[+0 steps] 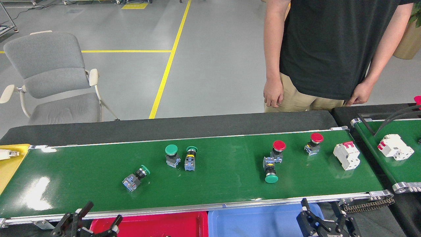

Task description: Pick switch part from conveyor to tray

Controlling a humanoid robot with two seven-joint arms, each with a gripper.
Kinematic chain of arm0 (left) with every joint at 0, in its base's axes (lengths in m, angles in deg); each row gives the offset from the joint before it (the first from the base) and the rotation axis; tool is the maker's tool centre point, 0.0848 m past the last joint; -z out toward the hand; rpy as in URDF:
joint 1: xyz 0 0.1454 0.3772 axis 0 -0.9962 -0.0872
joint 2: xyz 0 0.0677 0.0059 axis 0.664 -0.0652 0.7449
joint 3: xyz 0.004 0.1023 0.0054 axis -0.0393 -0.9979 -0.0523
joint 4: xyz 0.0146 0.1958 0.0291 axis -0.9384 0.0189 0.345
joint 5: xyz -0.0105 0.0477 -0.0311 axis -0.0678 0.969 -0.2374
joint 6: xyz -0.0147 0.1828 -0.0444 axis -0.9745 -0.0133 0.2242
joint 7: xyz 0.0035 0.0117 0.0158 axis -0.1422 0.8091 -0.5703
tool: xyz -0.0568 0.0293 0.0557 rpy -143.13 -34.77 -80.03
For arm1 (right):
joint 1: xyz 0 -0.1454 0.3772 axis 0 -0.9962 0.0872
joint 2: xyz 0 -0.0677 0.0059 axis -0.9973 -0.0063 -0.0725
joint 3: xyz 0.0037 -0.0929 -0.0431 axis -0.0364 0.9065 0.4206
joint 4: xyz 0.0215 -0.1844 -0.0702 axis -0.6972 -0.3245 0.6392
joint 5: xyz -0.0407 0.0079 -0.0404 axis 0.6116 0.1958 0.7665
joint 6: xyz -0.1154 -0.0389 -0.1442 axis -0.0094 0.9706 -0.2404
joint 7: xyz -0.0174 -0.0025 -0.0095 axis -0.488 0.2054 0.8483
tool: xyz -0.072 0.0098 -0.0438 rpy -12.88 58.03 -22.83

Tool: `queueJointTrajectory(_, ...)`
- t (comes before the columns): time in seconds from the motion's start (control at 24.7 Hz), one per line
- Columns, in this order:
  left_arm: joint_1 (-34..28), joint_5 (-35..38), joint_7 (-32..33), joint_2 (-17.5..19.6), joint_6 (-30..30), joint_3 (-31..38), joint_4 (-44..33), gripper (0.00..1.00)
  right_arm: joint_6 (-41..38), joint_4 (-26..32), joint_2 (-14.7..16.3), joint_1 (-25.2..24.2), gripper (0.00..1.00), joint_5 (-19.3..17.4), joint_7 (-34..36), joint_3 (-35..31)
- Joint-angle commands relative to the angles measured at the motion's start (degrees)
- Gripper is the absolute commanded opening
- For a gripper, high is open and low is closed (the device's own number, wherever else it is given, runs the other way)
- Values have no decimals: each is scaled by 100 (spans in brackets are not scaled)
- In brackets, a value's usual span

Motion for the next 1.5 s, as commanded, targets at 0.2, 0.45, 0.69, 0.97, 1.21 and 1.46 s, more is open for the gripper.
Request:
queueJointTrajectory(0.2, 872, 124, 218, 149, 13, -7, 895, 100, 1113, -891, 19, 1198, 99, 174, -457, 1445)
queueJointTrajectory(0.45, 1355, 414, 192, 167, 496, -34, 1704, 99, 1904, -2033, -77, 2103, 99, 156, -492, 2201)
queueJointTrajectory(0.69, 1883, 511, 165, 193, 962, -192, 2442, 91, 1940, -2323, -77, 2262, 29, 121, -492, 2271)
queueJointTrajectory(0.97, 1646, 221, -54, 202, 453, -209, 2416, 6, 1387, -2078, 19, 2165, 7, 121, -413, 2315)
queueJointTrajectory(1.21, 573, -105, -151, 97, -242, -288, 1010, 4, -1198, -759, 309, 1392, 8, 130, -405, 2473)
queueJointTrajectory(1.46, -710, -201, -134, -229, -242, -640, -502, 100, -1936, -574, 309, 1128, 99, 174, -413, 3247)
